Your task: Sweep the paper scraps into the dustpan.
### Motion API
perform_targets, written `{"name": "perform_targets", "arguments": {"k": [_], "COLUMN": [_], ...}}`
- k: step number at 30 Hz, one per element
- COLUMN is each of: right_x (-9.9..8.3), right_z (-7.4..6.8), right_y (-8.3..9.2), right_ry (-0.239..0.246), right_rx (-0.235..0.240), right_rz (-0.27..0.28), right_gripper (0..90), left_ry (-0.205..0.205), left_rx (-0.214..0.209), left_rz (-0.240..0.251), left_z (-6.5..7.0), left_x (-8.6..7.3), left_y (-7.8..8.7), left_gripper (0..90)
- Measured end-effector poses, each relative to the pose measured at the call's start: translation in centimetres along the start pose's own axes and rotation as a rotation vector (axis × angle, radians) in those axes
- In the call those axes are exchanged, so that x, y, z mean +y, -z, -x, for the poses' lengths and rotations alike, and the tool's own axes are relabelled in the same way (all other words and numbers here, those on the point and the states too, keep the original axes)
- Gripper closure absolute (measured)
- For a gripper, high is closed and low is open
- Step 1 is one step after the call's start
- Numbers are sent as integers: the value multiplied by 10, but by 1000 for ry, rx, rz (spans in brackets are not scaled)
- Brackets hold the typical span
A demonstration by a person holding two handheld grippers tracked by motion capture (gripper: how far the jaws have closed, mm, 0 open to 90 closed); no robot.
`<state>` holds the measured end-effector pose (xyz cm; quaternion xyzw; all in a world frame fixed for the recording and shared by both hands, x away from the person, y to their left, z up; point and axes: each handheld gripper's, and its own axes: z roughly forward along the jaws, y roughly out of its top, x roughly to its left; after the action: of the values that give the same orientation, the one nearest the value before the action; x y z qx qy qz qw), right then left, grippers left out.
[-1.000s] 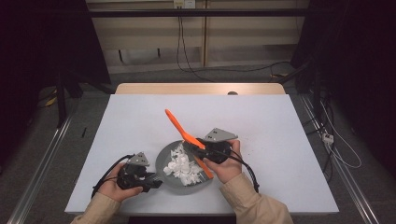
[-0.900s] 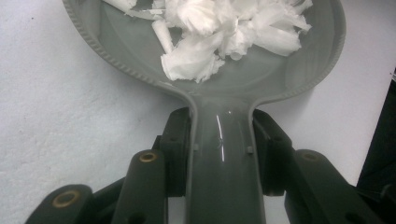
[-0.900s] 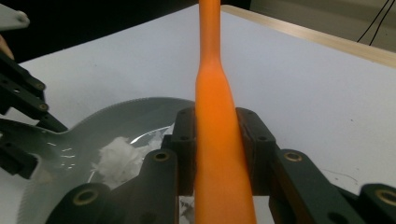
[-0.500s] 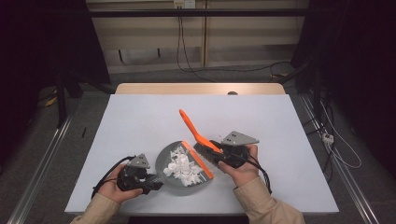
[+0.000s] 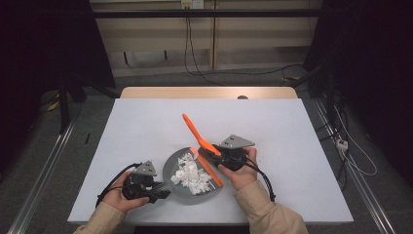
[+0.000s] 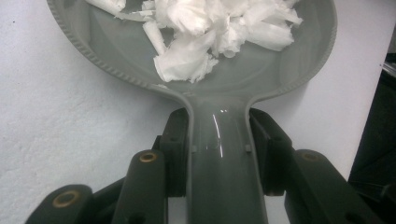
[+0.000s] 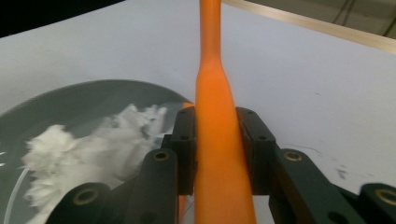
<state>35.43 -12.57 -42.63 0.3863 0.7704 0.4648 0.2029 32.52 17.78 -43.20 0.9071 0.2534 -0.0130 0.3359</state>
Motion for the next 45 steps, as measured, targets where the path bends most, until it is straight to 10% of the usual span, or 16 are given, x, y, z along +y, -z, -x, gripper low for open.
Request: {"name": "perform_targets", "arguments": {"k": [5,8,23,34,45], "right_x": [9,12,-20,-26,-12], "right_z": [-11,-13,14,-19,-16], "right_y": [12,22,57,50,46], "right_ry": [-12,41,6,36,-39], "right_rx": [110,73,-61,-9,18], "right_rz": [32,33,45,37,113], "right_gripper": [712,712,712,712,712], "left_ry": [2,-10,-18,-10,2], "left_rx": [6,6,-14,-8,3], "left_rz": [4,-2,-2,-12,-5], "left_z": [1,1,9,11,11], "left_x": [0,0,-5,-1,3], "left_y": [0,1,2,-1,-5], "left_gripper": [623,623,623,623,623]}}
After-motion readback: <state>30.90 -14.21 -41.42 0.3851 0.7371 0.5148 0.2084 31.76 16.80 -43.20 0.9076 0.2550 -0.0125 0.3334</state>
